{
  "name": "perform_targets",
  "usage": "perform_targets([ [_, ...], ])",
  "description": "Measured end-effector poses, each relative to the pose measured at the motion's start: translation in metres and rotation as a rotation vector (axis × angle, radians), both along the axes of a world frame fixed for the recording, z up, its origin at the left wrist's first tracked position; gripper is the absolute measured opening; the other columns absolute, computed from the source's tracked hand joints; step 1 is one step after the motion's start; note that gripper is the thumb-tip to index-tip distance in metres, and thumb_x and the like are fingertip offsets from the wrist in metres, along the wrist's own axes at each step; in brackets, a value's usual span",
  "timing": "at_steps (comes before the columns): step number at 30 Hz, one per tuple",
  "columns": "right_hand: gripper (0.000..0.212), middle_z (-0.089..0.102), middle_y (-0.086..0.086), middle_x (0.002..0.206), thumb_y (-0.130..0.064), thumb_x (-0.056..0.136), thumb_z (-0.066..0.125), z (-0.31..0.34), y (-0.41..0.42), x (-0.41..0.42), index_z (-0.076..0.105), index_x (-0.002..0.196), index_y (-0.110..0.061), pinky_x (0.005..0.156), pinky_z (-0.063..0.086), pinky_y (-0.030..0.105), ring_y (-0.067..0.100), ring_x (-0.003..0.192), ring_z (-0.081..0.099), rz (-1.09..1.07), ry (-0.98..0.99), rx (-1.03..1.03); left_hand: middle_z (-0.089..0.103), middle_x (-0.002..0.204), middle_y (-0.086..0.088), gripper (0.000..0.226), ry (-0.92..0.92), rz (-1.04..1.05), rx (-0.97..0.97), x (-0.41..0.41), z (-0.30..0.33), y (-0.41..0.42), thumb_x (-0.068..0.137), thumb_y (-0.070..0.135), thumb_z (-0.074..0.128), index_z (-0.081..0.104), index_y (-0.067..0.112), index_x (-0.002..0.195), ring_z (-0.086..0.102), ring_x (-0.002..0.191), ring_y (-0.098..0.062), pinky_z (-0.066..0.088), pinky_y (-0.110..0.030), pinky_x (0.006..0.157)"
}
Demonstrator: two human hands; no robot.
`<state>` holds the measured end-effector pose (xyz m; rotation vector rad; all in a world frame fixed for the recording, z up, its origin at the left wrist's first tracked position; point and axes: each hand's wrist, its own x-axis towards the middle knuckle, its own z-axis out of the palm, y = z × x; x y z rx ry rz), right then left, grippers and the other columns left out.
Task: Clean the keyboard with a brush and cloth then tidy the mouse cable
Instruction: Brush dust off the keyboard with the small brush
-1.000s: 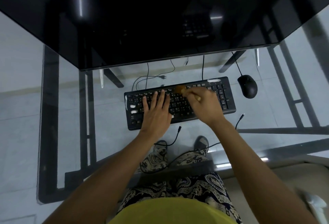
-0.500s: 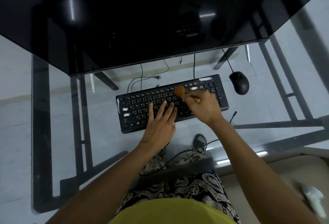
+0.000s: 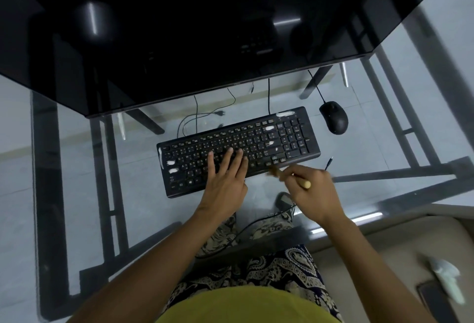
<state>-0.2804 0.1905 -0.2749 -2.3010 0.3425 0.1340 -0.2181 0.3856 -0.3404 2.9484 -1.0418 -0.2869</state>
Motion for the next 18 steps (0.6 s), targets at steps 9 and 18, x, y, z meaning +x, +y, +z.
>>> perform_targets([
  [9,0.024,0.069,-0.012,0.071,-0.014,0.090,0.051,-0.007,-0.022,-0.008,0.071,0.089,-0.027,0.051,0.053,0.036,0.023,0.059,0.065,-0.297,-0.083,0.136,0.043,0.147,-0.011,0.050,0.002,-0.024,-0.016,-0.002,0.001,-0.019,0.087,0.025,0.046,0.050,0.009,0.134,0.034,0.139,-0.030,0.014,-0.067,0.111],
  [18,0.023,0.067,0.002,0.063,-0.022,0.088,0.051,-0.009,-0.055,-0.003,0.073,0.087,-0.021,0.048,0.043,0.028,0.019,0.051,0.055,-0.325,-0.029,-0.033,0.050,0.140,-0.012,0.050,-0.032,0.033,-0.035,-0.006,-0.001,-0.025,0.082,0.019,0.062,0.054,0.008,0.130,0.044,0.132,-0.030,0.021,-0.066,0.109],
])
